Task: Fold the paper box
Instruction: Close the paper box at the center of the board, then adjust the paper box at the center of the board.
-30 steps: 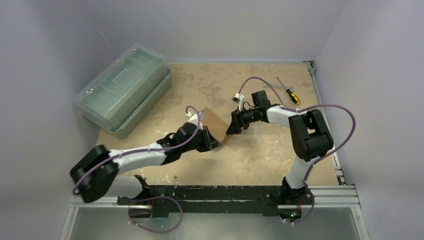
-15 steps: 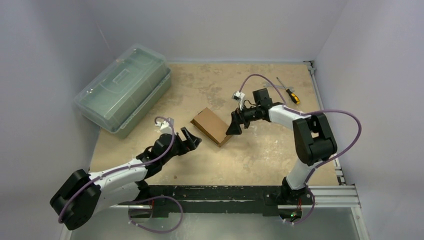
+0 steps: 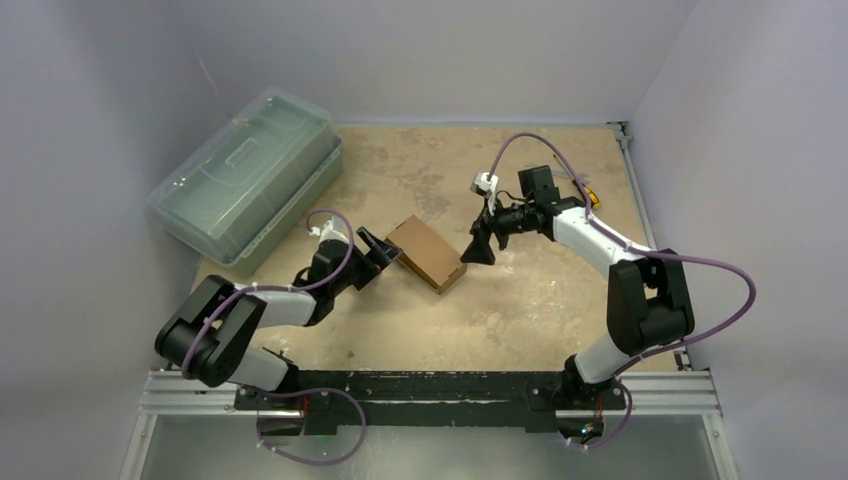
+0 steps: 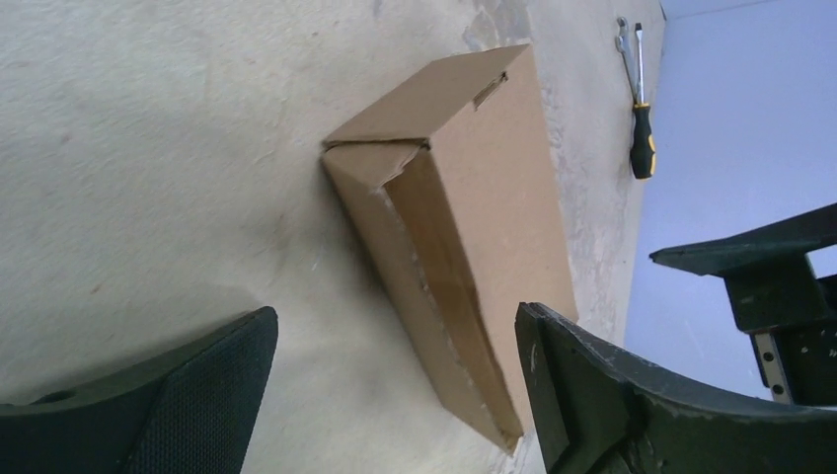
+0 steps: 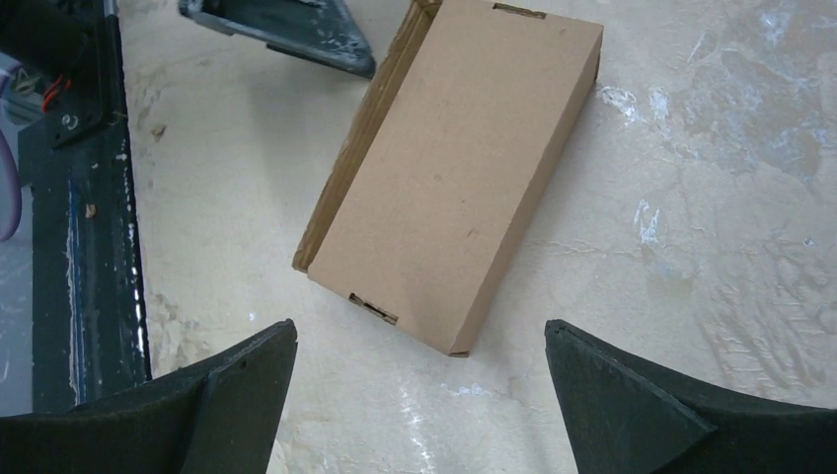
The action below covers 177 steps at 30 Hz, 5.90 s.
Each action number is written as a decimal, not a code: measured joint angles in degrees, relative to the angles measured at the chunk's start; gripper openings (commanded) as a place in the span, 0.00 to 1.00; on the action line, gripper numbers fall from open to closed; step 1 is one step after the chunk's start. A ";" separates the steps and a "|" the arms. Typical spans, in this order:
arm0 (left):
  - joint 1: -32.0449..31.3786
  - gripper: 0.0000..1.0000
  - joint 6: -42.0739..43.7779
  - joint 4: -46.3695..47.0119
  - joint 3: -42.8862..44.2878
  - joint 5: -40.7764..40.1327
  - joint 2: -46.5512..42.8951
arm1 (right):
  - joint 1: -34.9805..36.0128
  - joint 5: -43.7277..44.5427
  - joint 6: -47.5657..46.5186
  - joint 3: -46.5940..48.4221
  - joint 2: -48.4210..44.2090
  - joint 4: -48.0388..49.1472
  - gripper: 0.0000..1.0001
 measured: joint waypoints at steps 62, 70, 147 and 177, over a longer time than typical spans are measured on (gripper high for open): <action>0.61 0.00 6.62 -22.14 11.26 0.52 4.44 | 5.38 26.21 18.67 1.84 7.52 19.37 0.16; -0.70 0.00 6.51 -21.90 24.33 4.42 18.45 | 10.93 32.28 14.67 3.04 11.91 15.50 0.15; -24.44 0.00 3.63 -29.00 14.78 -2.08 4.28 | 17.25 38.01 2.51 -8.04 2.84 1.99 0.21; -21.92 0.00 9.68 -40.89 16.02 -12.09 -1.49 | 9.90 37.51 0.57 -6.05 -0.87 0.98 0.36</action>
